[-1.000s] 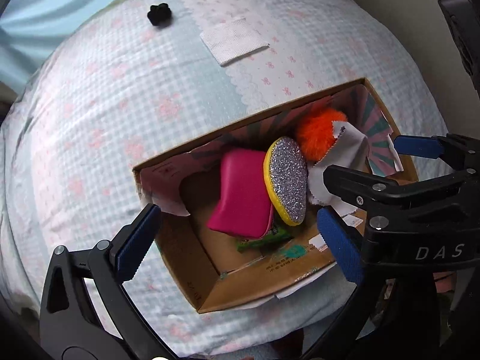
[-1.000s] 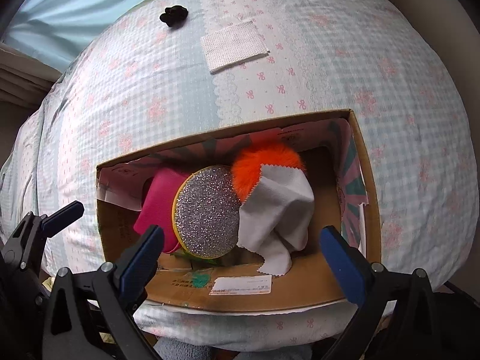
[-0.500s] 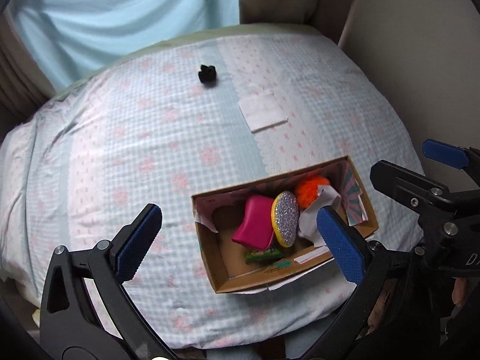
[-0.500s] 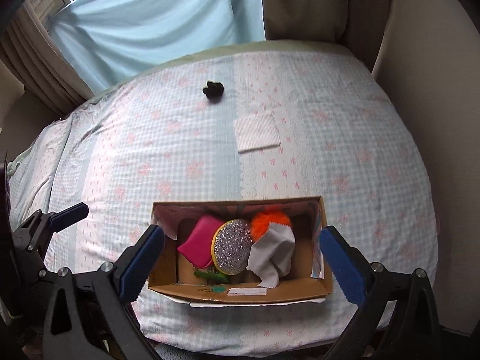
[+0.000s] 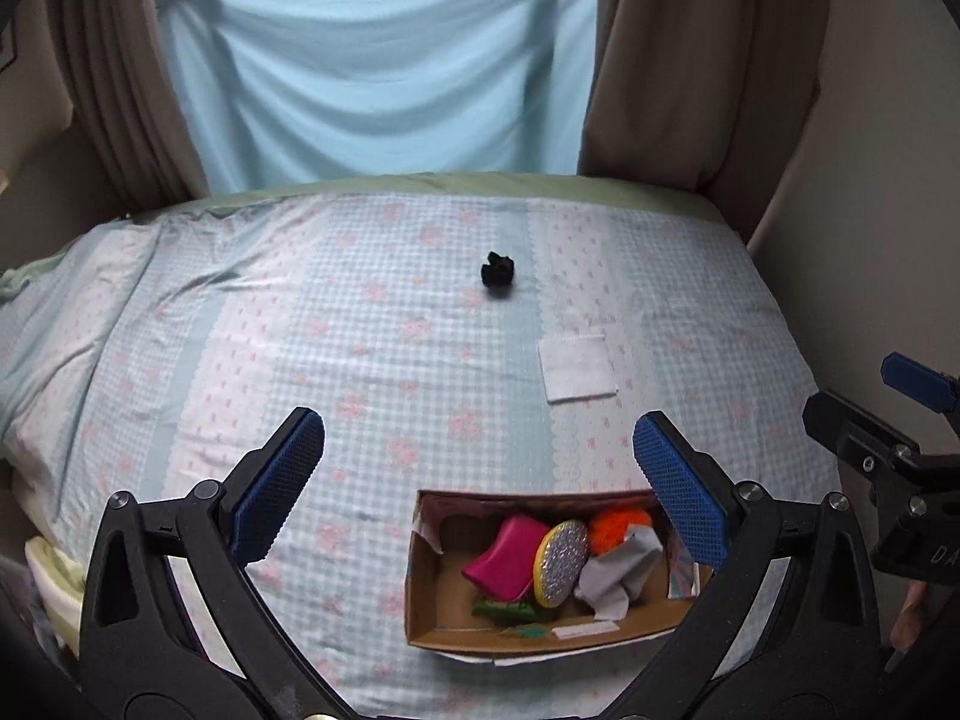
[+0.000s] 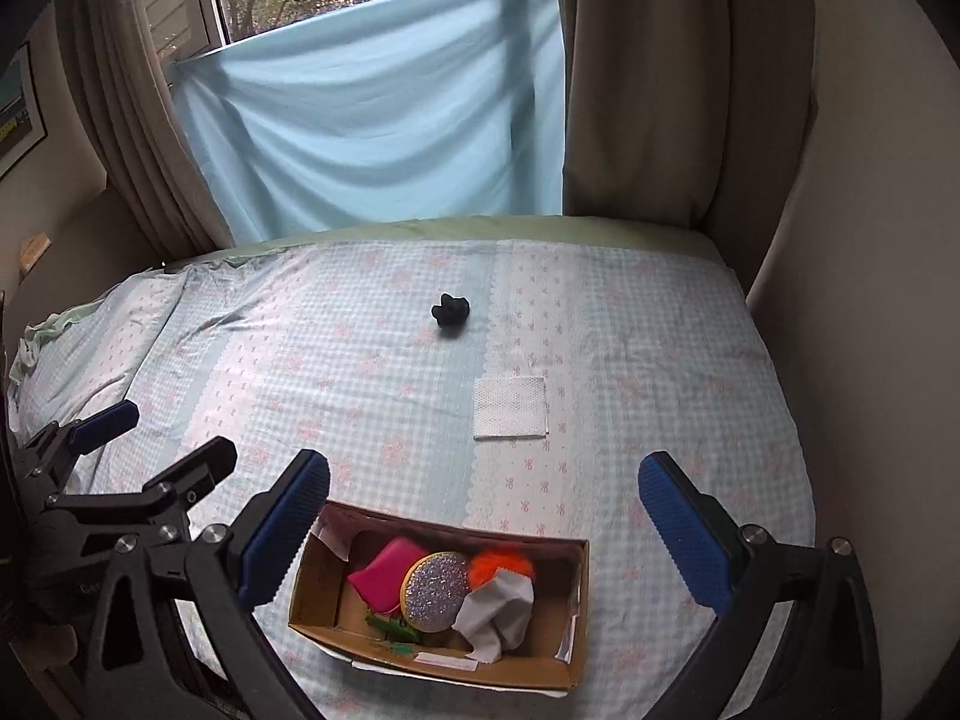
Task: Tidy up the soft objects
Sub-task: 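Lift both tools away from the box toward the black scrunchie and white towel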
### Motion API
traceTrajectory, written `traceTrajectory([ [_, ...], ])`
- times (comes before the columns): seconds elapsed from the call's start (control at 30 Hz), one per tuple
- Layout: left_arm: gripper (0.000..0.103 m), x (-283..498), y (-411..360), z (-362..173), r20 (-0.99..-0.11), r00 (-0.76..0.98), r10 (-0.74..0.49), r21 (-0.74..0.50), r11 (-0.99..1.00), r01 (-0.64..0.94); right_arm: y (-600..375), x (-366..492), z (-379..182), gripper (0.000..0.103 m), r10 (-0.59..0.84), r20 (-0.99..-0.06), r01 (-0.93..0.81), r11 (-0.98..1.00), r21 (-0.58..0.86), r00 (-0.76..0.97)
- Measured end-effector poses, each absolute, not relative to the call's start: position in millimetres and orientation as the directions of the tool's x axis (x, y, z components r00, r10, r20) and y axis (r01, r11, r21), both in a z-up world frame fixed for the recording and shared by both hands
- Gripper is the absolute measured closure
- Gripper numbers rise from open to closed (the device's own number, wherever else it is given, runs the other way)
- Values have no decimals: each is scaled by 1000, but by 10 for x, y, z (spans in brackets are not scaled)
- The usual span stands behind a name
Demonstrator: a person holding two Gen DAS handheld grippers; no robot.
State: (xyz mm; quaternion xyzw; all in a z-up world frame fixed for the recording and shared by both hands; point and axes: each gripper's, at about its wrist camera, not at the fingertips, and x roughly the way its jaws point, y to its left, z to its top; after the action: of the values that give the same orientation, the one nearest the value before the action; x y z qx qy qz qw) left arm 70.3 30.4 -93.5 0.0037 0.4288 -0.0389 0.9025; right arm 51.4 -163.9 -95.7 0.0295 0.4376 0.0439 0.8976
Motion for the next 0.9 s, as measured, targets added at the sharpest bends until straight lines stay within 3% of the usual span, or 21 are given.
traceTrajectory([
  [0.47,0,1841,80,-1279,-777,628,-26,-37,999,-5,-1853,1360,-1376,0,174,-792,-136,984,116,585],
  [0.9,1,3521,-102,-2188,-825,562,-63,-41,998,53,-1762,2484,-2420,0,133,-853,-88,991,103,504],
])
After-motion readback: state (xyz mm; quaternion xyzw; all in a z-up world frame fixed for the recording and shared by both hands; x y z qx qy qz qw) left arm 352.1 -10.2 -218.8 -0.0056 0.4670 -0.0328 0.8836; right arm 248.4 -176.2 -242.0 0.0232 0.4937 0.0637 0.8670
